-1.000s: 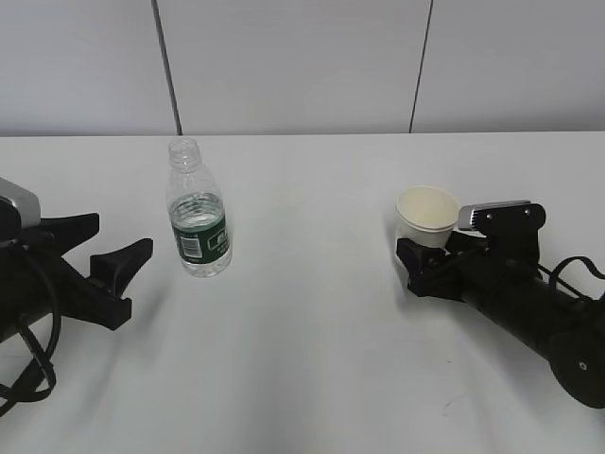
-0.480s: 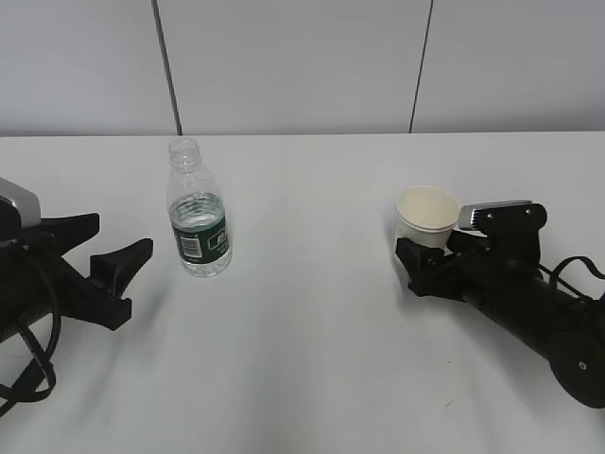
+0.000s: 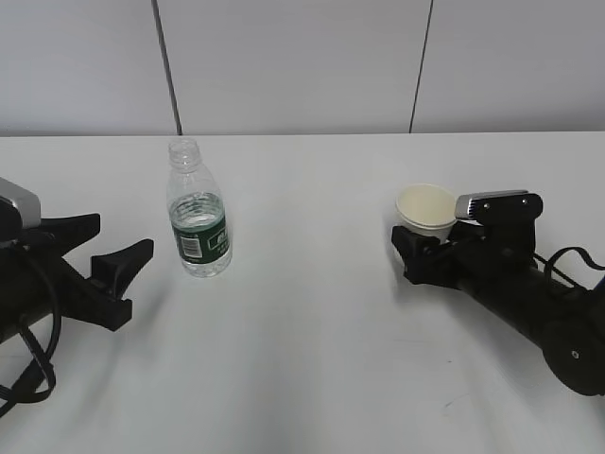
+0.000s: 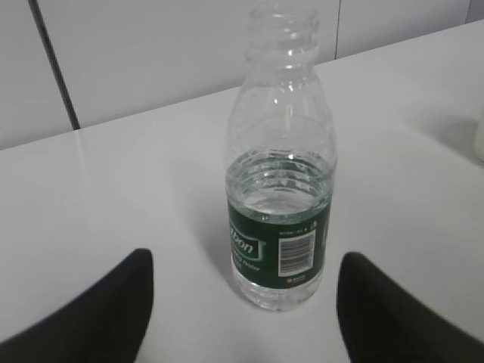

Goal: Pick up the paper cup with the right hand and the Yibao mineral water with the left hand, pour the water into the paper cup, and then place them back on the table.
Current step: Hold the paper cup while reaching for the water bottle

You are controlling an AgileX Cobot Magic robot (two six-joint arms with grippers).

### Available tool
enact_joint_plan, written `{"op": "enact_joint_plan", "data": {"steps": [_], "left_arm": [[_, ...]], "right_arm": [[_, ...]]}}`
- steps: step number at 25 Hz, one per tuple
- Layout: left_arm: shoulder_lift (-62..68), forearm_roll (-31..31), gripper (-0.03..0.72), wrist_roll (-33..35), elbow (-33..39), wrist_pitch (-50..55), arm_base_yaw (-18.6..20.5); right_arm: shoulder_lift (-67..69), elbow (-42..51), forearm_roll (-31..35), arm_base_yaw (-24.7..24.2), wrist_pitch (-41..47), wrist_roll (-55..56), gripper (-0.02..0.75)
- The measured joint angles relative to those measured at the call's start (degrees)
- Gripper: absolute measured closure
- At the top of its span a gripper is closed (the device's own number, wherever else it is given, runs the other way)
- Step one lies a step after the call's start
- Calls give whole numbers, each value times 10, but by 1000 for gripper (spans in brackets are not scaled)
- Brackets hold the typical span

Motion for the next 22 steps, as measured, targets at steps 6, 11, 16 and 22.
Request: {"op": "enact_joint_plan", "data": {"steps": [6,11,16,22], "left_arm": [[0,0,220,0,0,0,0],[0,0,220,0,0,0,0],[0,1,220,0,0,0,0],[0,3,220,0,0,0,0]], "right_arm": [[0,-10,-1,0,0,0,93],[6,-10,-1,0,-4,0,129],[18,-11,-2,0,-21,0,144],[19,-13,-2,0,-23,0,158]]}}
